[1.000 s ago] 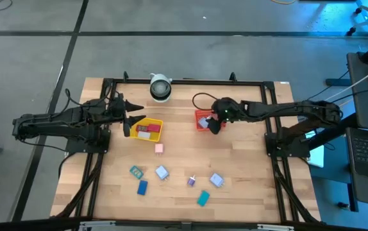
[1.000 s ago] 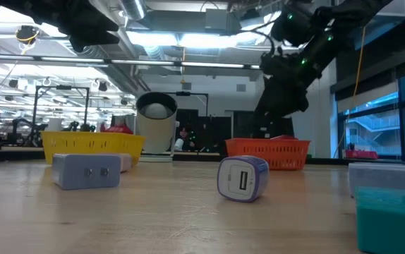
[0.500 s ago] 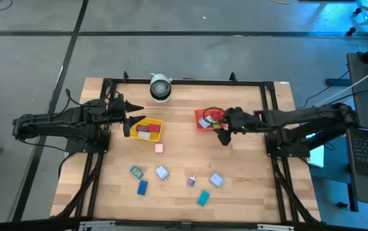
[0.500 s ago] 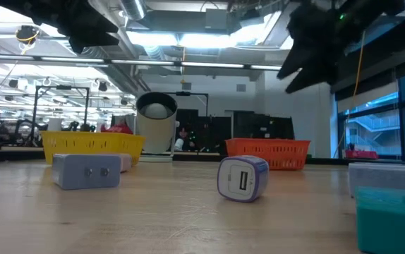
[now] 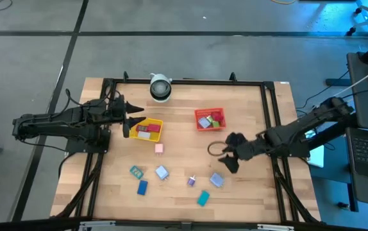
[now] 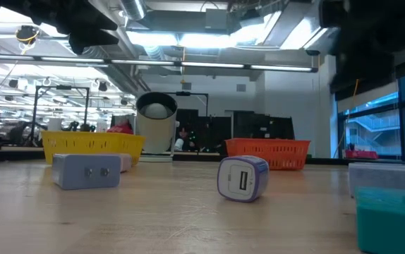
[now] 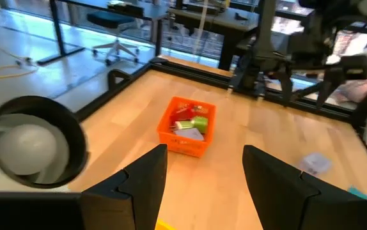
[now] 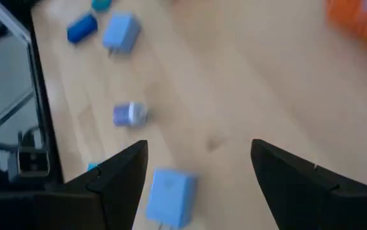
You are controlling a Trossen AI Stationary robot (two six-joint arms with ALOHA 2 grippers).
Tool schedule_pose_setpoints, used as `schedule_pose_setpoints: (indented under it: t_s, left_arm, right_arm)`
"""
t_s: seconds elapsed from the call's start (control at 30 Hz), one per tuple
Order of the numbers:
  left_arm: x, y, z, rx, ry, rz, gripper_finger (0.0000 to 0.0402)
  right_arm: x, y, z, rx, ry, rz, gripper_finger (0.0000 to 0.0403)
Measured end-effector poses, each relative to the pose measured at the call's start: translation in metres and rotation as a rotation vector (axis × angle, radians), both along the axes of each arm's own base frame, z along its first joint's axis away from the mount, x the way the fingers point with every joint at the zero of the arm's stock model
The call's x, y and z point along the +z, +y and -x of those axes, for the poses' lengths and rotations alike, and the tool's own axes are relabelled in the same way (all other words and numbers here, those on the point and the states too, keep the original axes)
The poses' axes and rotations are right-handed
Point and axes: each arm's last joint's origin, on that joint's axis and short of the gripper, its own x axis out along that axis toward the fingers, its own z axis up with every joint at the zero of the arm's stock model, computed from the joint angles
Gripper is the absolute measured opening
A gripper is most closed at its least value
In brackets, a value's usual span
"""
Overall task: Pick & Place Office items
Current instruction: Put the bottom light blue charger adapter into the orange bin
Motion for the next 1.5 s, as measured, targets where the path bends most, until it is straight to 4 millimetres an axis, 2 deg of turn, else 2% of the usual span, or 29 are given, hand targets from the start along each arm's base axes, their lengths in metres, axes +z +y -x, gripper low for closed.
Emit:
schedule_pose_setpoints:
  t_s: [0.13,0.37,0.47,0.7,0.93,1.2,1.5]
  left_arm:
    - [0.0,-0.001,0.0,-0.02,-0.008,0.029,0.0201]
    - [0.0,-0.001,0.0,-0.032,-0.009,0.036,0.0201]
    - [0.0,-0.002,0.0,-0.047,-0.012,0.051,0.0201]
    - [-0.001,-0.002,0.0,-0.052,-0.001,0.071,0.0201]
    - [-0.006,-0.002,0.001,-0.062,0.045,0.084,0.0201]
    - [-0.008,-0.003,0.002,-0.061,0.064,0.087,0.0201]
    - [-0.008,-0.003,0.002,-0.061,0.066,0.088,0.0201]
  right_arm:
    - [-0.017,0.018,-0.001,-0.008,0.076,-0.027,0.0278]
    - [-0.045,0.036,-0.012,-0.021,0.22,-0.049,0.0278]
    - [-0.042,0.048,-0.026,0.004,0.255,-0.043,0.0278]
    - [-0.032,0.067,-0.052,0.044,0.435,0.096,0.0278]
    - [-0.027,0.083,-0.074,0.077,0.476,0.059,0.0278]
    - [-0.037,0.089,-0.075,0.034,0.564,0.076,0.0278]
    - [-0.063,0.095,-0.079,0.025,0.625,0.115,0.0278]
